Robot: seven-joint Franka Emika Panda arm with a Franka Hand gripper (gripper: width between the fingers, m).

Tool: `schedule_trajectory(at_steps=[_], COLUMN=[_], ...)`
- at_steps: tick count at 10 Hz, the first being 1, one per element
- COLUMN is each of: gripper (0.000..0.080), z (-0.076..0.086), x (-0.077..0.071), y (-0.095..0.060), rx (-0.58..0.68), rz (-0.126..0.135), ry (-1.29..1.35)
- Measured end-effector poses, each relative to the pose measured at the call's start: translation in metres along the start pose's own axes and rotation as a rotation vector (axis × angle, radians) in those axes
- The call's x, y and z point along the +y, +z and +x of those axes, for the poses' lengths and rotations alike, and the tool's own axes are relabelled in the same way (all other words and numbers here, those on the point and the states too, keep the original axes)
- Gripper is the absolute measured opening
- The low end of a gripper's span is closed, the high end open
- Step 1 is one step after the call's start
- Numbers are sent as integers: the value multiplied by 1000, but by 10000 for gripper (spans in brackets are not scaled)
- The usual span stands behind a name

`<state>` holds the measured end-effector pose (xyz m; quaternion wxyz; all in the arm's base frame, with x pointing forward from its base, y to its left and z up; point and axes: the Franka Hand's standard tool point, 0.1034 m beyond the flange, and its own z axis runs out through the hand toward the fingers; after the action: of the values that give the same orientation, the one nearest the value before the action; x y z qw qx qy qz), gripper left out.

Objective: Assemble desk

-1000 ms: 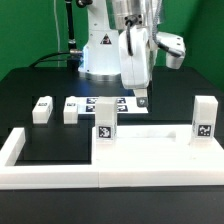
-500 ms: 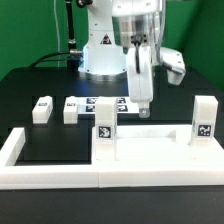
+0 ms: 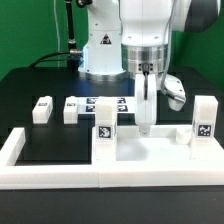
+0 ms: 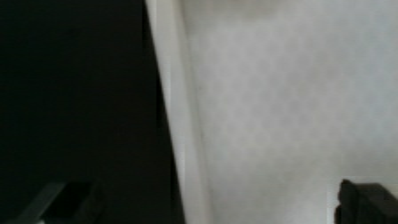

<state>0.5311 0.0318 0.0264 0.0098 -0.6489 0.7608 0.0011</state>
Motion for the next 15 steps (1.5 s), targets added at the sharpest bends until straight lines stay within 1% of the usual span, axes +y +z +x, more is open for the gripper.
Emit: schedule_trajectory(at_steps=[2,3,4,5,7,8,9,15], gripper=[649,649,649,524,250,250,77,69], z=[3,4,3,3,3,3,2,2], x=[4,4,4,4,4,7,9,10], y=[9,10,10,11,11,12,12,13], rx=[10,10,10,10,10,10,9,9], rz=[-16,-22,-21,-22,-22,-30,-39,-40], ry=[-5,-2,-3,-4,-4,-5,-16,-50])
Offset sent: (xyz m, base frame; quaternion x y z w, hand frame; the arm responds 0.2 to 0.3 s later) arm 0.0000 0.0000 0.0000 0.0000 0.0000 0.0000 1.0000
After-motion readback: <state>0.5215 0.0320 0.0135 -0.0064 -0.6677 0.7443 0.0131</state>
